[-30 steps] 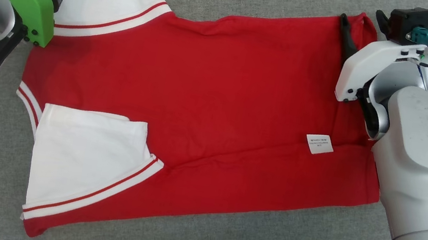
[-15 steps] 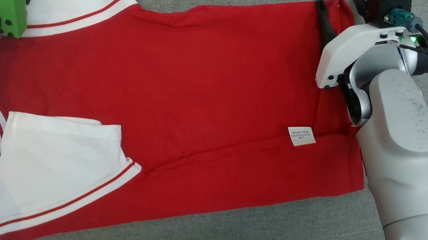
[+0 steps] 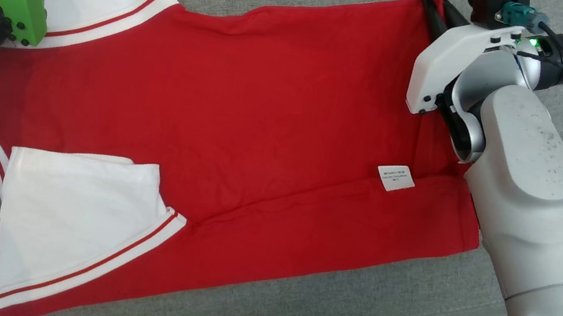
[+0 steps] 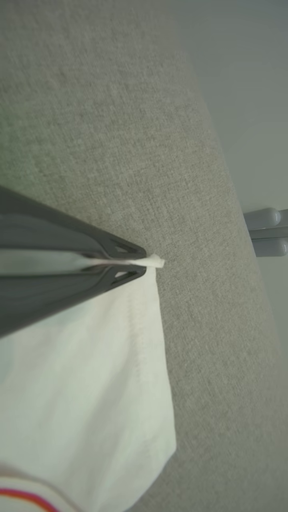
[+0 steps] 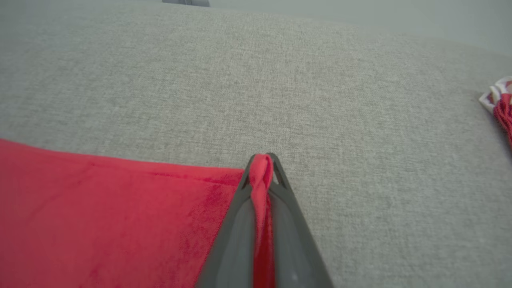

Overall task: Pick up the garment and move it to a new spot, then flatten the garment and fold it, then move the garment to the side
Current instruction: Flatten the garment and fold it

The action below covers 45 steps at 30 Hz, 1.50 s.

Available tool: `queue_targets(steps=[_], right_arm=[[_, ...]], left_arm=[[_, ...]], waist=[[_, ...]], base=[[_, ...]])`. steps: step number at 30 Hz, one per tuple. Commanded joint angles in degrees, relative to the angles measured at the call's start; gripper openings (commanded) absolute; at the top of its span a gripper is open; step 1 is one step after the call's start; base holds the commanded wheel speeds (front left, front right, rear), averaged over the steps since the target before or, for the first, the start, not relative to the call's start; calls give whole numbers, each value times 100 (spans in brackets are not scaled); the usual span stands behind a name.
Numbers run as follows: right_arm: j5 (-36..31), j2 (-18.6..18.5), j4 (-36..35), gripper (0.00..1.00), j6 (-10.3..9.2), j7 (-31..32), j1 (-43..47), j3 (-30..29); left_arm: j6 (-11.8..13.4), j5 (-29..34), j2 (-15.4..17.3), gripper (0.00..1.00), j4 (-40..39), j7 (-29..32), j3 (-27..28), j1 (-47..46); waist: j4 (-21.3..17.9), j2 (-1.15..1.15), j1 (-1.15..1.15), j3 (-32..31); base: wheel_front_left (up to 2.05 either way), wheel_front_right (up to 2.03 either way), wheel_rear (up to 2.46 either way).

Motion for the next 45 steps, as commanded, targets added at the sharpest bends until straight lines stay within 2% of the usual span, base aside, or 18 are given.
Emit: queue_targets(steps=[1,8,18,24,30,36,45], right_arm=[[49,-64,-67,0,-10,-77,49,-34],[79,-257,-206,0,-11,-377,225,-175],[201,-603,-285,0,-10,-939,909,-418],[125,-691,-328,0,-10,-1324,1336,-604],[107,-726,-337,0,-10,-1548,1775,-769],[155,-764,-424,0,-10,-1733,2189,-920],[252,-790,-793,0,-10,-1920,2850,-1106]], left_arm=[[11,-91,32,0,45,-109,-10,-121],[11,-373,-53,0,-169,-597,-88,-121],[11,-552,62,0,-1294,-1064,-62,506],[17,-69,81,0,-2115,-1067,805,1274],[215,569,-62,0,-2913,-1068,1624,2437],[351,1054,-198,0,-3415,-1070,2130,3491],[498,1451,-467,0,-4049,-1069,2669,4825]], waist=[[56,0,0,-46],[309,0,0,-290],[797,0,0,-659],[978,0,0,-843],[1091,0,0,-1061],[1171,0,0,-1264],[1246,0,0,-1563]], base=[[0,0,0],[0,0,0],[0,0,0],[0,0,0],[0,0,0],[0,0,0],[0,0,0]])
